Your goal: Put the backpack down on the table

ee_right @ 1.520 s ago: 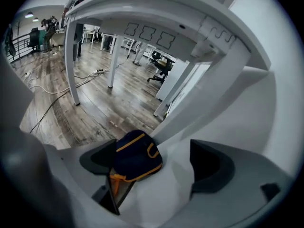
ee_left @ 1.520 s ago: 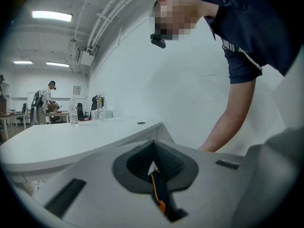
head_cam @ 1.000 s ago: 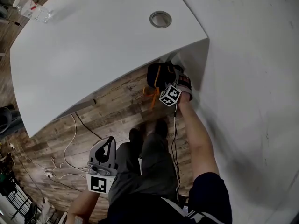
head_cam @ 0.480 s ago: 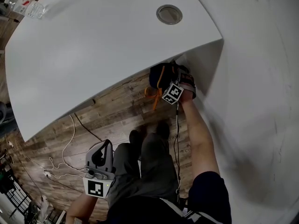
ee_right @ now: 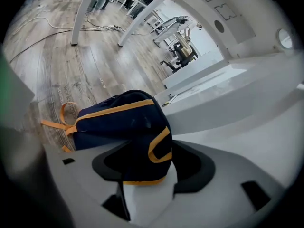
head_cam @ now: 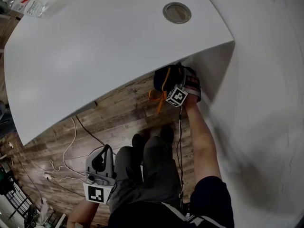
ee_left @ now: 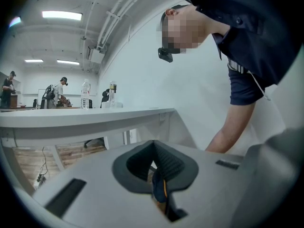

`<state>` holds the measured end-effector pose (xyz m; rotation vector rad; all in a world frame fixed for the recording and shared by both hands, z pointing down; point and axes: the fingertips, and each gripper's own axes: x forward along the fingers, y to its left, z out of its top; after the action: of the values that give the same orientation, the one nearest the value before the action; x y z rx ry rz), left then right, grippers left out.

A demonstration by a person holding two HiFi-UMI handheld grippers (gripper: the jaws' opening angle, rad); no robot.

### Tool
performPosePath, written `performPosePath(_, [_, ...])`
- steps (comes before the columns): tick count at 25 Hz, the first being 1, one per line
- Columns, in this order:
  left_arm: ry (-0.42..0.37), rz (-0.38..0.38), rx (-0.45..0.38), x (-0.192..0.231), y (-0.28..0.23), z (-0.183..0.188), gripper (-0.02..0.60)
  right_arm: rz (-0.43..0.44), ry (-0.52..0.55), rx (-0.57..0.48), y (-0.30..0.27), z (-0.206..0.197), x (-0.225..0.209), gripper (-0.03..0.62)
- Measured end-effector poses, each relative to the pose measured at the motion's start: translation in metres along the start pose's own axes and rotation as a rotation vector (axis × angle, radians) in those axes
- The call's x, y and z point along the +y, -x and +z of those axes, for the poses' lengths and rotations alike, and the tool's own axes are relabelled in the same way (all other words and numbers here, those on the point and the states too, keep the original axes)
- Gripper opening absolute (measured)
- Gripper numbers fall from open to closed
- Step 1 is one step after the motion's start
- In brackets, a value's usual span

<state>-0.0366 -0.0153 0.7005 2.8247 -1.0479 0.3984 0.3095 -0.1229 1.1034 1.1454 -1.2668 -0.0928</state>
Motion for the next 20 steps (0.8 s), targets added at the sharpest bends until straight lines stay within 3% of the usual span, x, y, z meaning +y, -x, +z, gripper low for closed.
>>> performPosePath(6, [-0.003,0.020,0.004,0.003,0.001,-0.012,0.003,-0.124,-0.022,-0.020,-0.002,0.001,-0.013,0.191])
performPosePath(9, [0.005,0.031,0.008,0.006,0.001,-0.017,0.003,-0.185,-0.039,-0.039,-0.002,0.001,-0.023,0.113])
performPosePath(11, [0.012,0.036,0.010,0.007,0.002,-0.019,0.003,-0.214,-0.039,-0.046,0.001,0.002,-0.031,0.021])
performPosePath(15, [0.010,0.031,0.008,0.006,0.002,-0.021,0.003,-0.192,-0.033,-0.059,0.002,0.003,-0.033,0.008])
performPosePath(20, [0.011,0.026,0.004,0.005,0.002,-0.017,0.003,-0.101,-0.062,-0.088,0.009,0.005,-0.031,0.000])
